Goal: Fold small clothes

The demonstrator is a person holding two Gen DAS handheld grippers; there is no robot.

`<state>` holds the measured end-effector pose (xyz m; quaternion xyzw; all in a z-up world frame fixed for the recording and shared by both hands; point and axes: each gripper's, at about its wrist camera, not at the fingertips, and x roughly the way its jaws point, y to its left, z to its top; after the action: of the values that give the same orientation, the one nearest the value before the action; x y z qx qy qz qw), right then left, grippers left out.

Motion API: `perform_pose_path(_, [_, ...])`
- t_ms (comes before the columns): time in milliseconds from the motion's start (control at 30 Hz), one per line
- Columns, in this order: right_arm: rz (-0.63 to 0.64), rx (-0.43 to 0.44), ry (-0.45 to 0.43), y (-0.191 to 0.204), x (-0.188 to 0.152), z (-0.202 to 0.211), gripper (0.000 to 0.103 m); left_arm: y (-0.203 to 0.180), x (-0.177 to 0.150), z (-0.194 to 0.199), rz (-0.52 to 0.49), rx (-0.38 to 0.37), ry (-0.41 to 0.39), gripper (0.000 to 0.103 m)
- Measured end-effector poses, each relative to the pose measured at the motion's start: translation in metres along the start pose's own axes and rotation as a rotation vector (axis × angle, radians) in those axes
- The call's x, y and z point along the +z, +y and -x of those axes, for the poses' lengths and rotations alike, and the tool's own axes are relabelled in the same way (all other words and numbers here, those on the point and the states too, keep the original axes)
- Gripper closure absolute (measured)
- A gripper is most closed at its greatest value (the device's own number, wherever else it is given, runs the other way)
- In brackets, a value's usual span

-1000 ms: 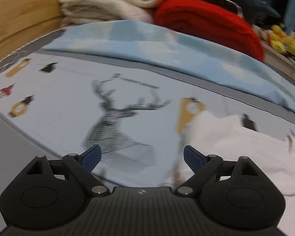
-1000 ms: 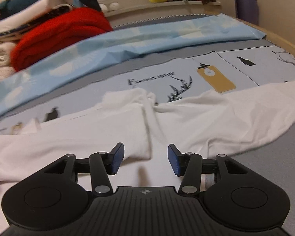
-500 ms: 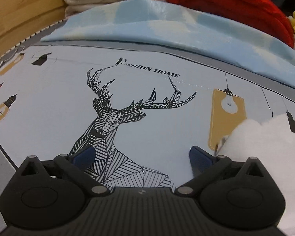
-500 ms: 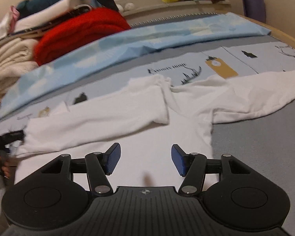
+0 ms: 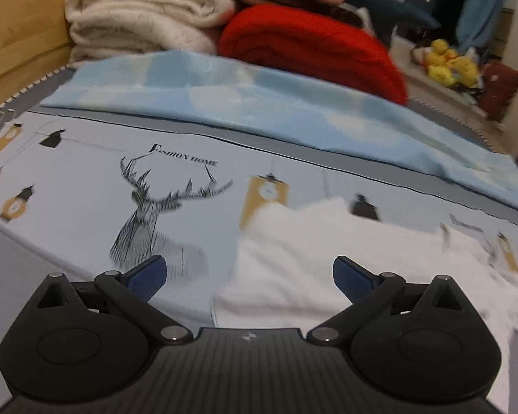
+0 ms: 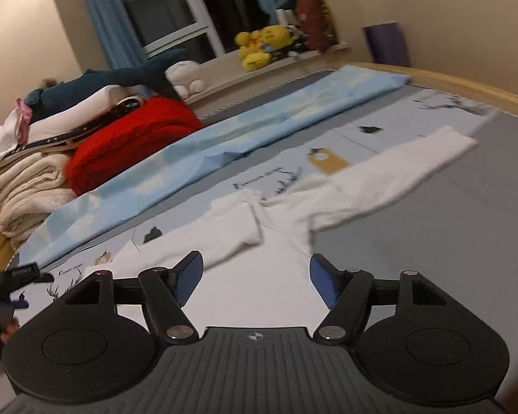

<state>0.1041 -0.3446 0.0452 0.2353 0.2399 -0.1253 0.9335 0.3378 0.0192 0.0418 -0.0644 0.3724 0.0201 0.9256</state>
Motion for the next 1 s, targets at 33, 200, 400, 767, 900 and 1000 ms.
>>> perform_pose_path(33, [-0.007, 0.0, 0.001, -0.003, -0.001, 0.014, 0.033, -0.004, -0.014, 0.014, -0.006, 0.004, -0.005, 0.0])
perform_pose_path(200, [-0.021, 0.012, -0.057, -0.015, -0.002, 0.081, 0.028, 0.004, -0.09, 0.073, 0.093, -0.086, 0.032, 0.0])
perform_pose_path(400, [-0.018, 0.041, -0.08, -0.007, 0.001, 0.129, 0.028, 0.028, -0.11, 0.092, 0.051, -0.004, -0.005, 0.0])
perform_pose_path(767, [0.081, 0.057, -0.121, 0.034, -0.002, 0.144, 0.024, 0.076, -0.099, 0.118, 0.15, 0.041, -0.041, 0.0])
perform_pose_path(900, [0.132, 0.03, -0.126, 0.044, -0.003, 0.13, 0.024, 0.073, -0.094, 0.138, 0.102, 0.06, -0.119, 0.0])
perform_pose_path(1000, [0.107, 0.034, -0.109, 0.041, -0.001, 0.114, 0.024, 0.076, -0.093, 0.139, 0.101, 0.069, -0.124, 0.0])
